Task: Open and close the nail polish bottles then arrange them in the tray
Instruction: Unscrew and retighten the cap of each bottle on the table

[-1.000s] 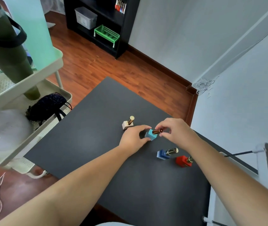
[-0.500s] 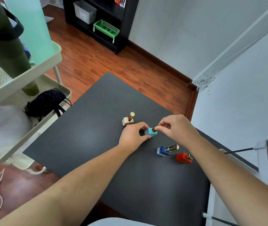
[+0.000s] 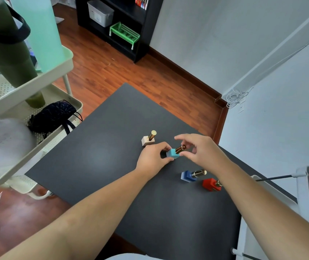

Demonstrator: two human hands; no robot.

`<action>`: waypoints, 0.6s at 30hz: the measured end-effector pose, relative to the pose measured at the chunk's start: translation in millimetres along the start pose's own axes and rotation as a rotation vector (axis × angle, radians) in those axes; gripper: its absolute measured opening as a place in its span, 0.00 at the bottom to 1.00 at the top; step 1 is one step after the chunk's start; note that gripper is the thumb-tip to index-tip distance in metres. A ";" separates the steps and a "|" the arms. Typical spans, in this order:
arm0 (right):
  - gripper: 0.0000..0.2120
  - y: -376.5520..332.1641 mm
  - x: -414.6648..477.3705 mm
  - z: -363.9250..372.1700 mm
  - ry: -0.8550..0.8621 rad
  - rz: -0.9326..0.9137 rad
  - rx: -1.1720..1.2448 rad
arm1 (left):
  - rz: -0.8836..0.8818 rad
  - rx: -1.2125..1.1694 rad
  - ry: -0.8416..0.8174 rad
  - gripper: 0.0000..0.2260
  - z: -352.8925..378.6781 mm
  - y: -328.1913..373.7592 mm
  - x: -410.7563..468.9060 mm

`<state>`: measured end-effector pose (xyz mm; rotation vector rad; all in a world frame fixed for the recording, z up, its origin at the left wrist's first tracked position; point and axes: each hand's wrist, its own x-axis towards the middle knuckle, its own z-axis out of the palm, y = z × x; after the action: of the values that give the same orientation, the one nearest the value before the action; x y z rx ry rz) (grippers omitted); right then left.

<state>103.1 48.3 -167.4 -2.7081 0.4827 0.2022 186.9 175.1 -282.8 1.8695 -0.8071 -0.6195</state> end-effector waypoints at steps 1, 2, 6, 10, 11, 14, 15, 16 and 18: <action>0.15 -0.2 1.4 0.4 0.004 -0.013 -0.012 | 0.000 0.005 -0.001 0.09 -0.2 0.2 0.0; 0.11 -0.3 2.8 0.1 0.016 -0.002 -0.027 | -0.001 0.008 -0.002 0.09 -0.3 0.2 -0.1; 0.12 1.8 4.5 -1.2 0.040 0.090 -0.022 | -0.007 0.015 -0.004 0.08 -0.1 0.2 -0.2; 0.17 1.0 2.7 -3.2 -0.014 0.006 0.014 | 0.006 0.013 0.001 0.08 0.0 -0.2 0.7; 0.15 0.8 3.6 -3.2 -0.005 -0.020 -0.008 | 0.005 0.014 0.001 0.08 -0.1 -0.5 0.8; 0.07 -0.6 6.3 -3.7 0.029 0.002 -0.076 | 0.001 0.021 0.002 0.08 0.3 -1.1 1.0; 0.09 -0.9 6.7 -4.1 0.030 0.021 -0.104 | 0.000 0.024 0.003 0.08 0.5 -1.0 1.0; 0.12 -0.7 6.4 -4.6 0.026 0.037 -0.120 | -0.001 0.026 0.002 0.08 0.5 -0.9 1.0; 0.15 -1.7 5.0 -7.9 -0.004 0.047 -0.086 | 0.002 0.020 -0.001 0.08 0.3 -1.2 1.2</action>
<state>108.9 45.1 -160.6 -2.7812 0.5484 0.2470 187.8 174.3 -284.1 1.8868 -0.8181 -0.6129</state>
